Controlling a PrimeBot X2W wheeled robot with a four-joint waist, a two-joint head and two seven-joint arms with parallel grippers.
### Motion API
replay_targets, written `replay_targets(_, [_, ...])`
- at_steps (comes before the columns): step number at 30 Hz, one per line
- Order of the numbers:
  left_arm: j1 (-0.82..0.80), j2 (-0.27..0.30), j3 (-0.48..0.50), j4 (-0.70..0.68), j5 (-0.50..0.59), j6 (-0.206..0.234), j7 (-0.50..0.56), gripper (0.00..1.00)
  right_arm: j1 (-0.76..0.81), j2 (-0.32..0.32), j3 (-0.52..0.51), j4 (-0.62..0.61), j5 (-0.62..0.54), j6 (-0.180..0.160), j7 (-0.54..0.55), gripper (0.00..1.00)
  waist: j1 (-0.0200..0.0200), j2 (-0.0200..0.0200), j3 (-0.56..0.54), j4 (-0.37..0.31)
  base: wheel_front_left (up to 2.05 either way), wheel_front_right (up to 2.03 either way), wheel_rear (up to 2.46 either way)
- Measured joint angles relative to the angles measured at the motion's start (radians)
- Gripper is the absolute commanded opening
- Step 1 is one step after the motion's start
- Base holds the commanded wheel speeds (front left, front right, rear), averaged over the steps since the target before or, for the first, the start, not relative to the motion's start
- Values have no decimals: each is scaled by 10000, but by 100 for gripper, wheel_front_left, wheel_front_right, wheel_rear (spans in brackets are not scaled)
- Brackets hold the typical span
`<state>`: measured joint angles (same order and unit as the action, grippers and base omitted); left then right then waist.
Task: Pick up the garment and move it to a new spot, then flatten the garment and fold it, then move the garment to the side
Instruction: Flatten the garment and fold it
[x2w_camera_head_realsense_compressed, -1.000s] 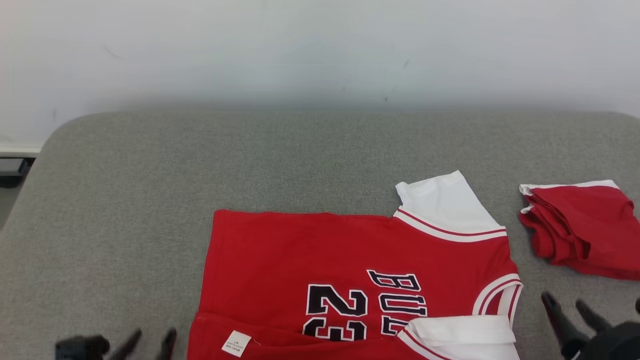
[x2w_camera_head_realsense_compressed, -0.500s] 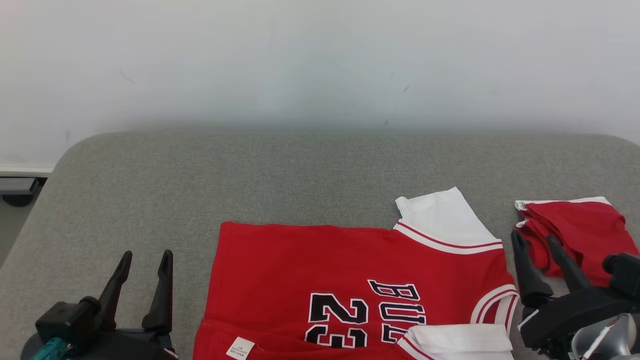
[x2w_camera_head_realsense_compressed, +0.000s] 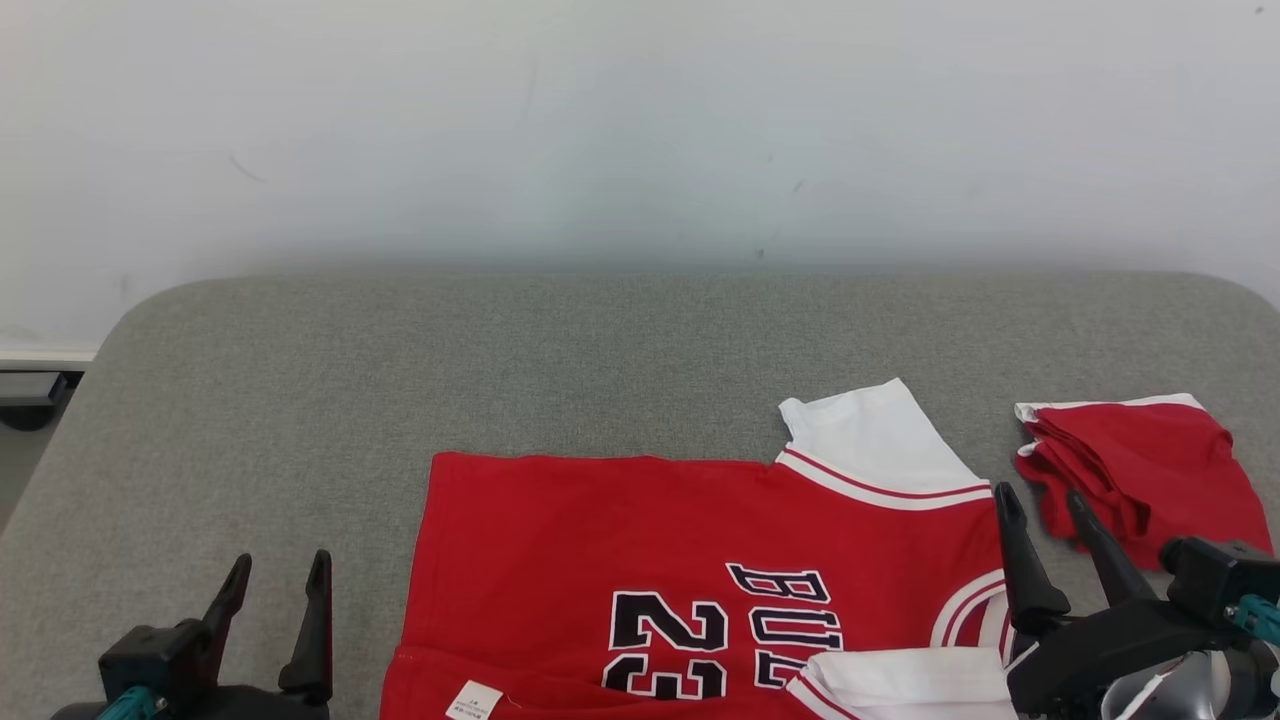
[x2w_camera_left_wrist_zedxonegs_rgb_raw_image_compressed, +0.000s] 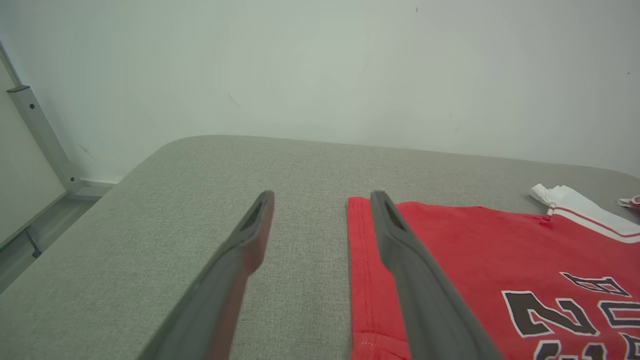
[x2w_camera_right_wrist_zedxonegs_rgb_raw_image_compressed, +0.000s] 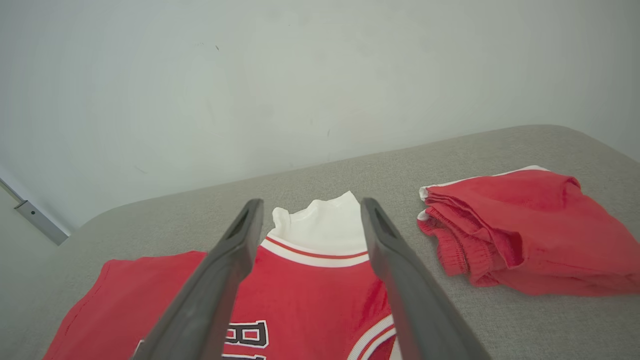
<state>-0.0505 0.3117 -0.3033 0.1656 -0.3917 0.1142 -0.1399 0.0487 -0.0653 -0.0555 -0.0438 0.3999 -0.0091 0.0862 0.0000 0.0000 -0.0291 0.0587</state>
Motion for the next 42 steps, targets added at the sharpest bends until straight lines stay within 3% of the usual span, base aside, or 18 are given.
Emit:
replay_targets(25, [-129,-38,-153,366,59,2,355,100,-105,15,-46,892,50,357,-1114,100,0,0,159,-51,0,0,0])
replay_targets(31, [-1119,-31,-380,454,75,-209,1026,100,-1303,-477,291,1210,-326,357,-337,100,1,1,494,-20,0,0,0])
replay_targets(35, [-2506,-52,-623,834,23,-577,1835,100,-2494,-755,587,1764,-431,366,1018,100,1,2,876,8,0,0,0])
replay_targets(38, [-3579,-349,-819,1442,-128,-796,2769,100,-3386,-846,809,2169,29,614,2174,100,2,2,1229,38,0,0,0])
replay_targets(42, [-4671,-784,-1131,2217,-186,-890,3994,100,-4856,-1168,558,2788,303,479,3480,100,3,3,1749,106,0,0,0])
